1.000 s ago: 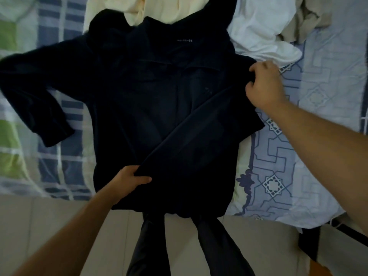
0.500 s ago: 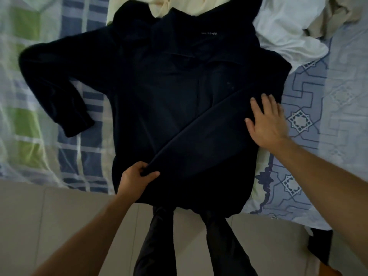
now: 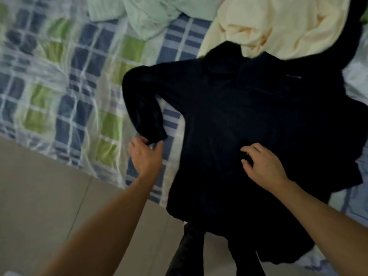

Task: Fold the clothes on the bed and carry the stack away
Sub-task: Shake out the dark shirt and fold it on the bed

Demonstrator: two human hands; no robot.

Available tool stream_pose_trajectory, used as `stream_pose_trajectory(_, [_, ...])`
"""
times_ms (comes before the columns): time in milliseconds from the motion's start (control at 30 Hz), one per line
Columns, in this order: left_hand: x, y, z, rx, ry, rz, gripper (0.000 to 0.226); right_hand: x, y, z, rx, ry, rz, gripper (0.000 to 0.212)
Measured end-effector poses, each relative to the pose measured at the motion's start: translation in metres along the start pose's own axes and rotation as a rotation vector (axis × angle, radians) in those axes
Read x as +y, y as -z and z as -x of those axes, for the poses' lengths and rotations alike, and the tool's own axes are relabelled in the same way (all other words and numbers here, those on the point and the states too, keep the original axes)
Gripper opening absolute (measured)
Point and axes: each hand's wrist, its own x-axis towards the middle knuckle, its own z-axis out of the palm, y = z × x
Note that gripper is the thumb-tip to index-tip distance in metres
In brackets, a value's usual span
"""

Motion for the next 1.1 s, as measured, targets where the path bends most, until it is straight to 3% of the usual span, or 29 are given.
stream_pose_trajectory(100, [0.003,0.011,-0.066,-0.074,0.236,0.143,0.087,-0.036,-0.001,-0.04,0.0,-0.045,-0.126,0.028])
stream_pose_trajectory(167, [0.004,0.013,-0.097,-0.184,0.366,0.265,0.096,-0.056,-0.002,-0.069,0.005,-0.101,-0.224,0.024])
stream_pose_trajectory(233, [0.007,0.014,-0.116,-0.25,0.443,0.368,0.079,-0.074,-0.003,-0.094,-0.011,-0.177,-0.346,0.019])
stream_pose_trajectory(333, [0.018,0.023,-0.128,-0.362,0.532,0.648,0.03,-0.097,-0.007,-0.124,-0.025,-0.278,-0.484,0.012])
stream_pose_trajectory(400, [0.032,0.04,-0.124,-0.387,0.531,0.837,0.032,-0.112,-0.009,-0.139,-0.048,-0.349,-0.618,0.008])
stream_pose_trajectory(500, [0.058,0.071,-0.099,-0.468,0.235,0.806,0.042,-0.131,-0.006,-0.152,-0.044,-0.483,-0.888,0.011])
stream_pose_trajectory(633, [0.086,0.093,-0.042,-0.533,-0.48,0.223,0.043,-0.149,0.01,-0.166,-0.056,-0.556,-1.17,0.029])
stream_pose_trajectory(700, [0.099,0.092,-0.009,-0.541,-0.665,0.076,0.045,-0.156,0.022,-0.171,-0.215,-0.597,-1.317,0.051])
stream_pose_trajectory(767, [0.11,0.085,0.021,-0.593,-0.723,0.019,0.043,-0.158,0.034,-0.17,-0.396,-0.561,-1.421,0.071])
stream_pose_trajectory(833, [0.117,0.075,0.045,-0.65,-0.735,0.025,0.042,-0.155,0.044,-0.163,-0.472,-0.519,-1.475,0.067])
stream_pose_trajectory(967, [0.127,0.061,0.079,-0.778,-0.726,0.117,0.048,-0.128,0.054,-0.139,-0.369,-0.585,-1.244,0.022])
stream_pose_trajectory(1100, [0.139,0.044,0.116,-0.979,-0.649,0.21,0.05,-0.073,0.063,-0.102,-0.282,-0.649,-1.285,0.035])
